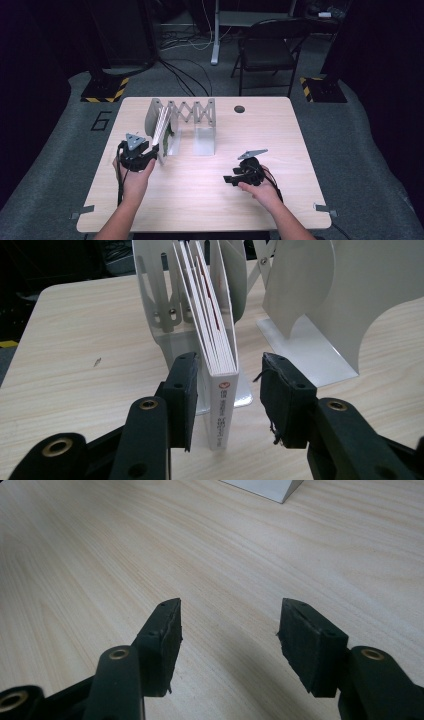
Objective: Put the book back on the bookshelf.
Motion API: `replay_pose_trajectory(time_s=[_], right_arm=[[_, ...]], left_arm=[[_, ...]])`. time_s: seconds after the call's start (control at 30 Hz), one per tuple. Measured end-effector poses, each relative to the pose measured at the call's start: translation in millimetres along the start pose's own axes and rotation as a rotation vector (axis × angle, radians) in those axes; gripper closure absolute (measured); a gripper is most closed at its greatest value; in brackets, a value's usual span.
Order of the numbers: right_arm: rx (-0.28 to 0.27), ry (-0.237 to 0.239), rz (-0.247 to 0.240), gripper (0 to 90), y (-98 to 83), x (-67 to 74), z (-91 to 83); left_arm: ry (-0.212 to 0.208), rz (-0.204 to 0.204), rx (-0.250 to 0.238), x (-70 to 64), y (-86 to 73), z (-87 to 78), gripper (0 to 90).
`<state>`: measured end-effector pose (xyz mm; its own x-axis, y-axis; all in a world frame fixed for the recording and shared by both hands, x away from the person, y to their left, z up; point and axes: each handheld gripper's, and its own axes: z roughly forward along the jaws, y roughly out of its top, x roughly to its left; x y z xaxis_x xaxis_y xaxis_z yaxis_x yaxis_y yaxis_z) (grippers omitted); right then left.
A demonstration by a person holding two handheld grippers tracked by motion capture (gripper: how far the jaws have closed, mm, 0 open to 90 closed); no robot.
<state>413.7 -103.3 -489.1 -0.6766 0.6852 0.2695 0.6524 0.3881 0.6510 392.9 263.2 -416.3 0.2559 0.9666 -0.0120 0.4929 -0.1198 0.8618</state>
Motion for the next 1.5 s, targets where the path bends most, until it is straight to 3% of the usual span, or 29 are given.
replay_pose_trajectory(time_s=[0.3, 0.53, 0.57, 0.77, 1.13, 1.4, 1.5], right_arm=[[-0.004, -0.002, -0.014, 42.4, 0.0, -0.3, 0.0], [0.001, -0.003, 0.008, 42.3, -0.2, 0.9, -1.0], [-0.011, -0.002, -0.009, 42.3, 0.0, -0.6, -0.4], [-0.011, -0.005, -0.011, 42.3, -0.1, -0.8, -0.8], [-0.012, -0.003, -0.006, 42.4, 0.3, -1.0, -1.6], [-0.010, -0.006, -0.002, 42.3, 0.1, -1.7, -3.2], [-0.008, -0.007, -0.004, 42.3, 0.0, -1.4, -3.0]], left_arm=[[-0.001, 0.007, -0.005, 7.0, -8.2, -20.7, 58.4], [-0.014, 0.006, 0.006, 8.9, -17.1, -32.7, 58.3], [-0.017, 0.006, 0.009, 8.8, -19.6, -33.4, 58.2], [-0.034, 0.004, 0.041, 6.5, -32.3, -35.2, 58.2], [-0.051, 0.036, 0.093, -1.9, -53.0, -29.9, 58.2], [-0.039, 0.028, 0.102, 2.6, -65.7, -24.0, 58.1], [-0.049, 0.033, 0.129, 3.3, -71.2, -20.6, 58.0]])
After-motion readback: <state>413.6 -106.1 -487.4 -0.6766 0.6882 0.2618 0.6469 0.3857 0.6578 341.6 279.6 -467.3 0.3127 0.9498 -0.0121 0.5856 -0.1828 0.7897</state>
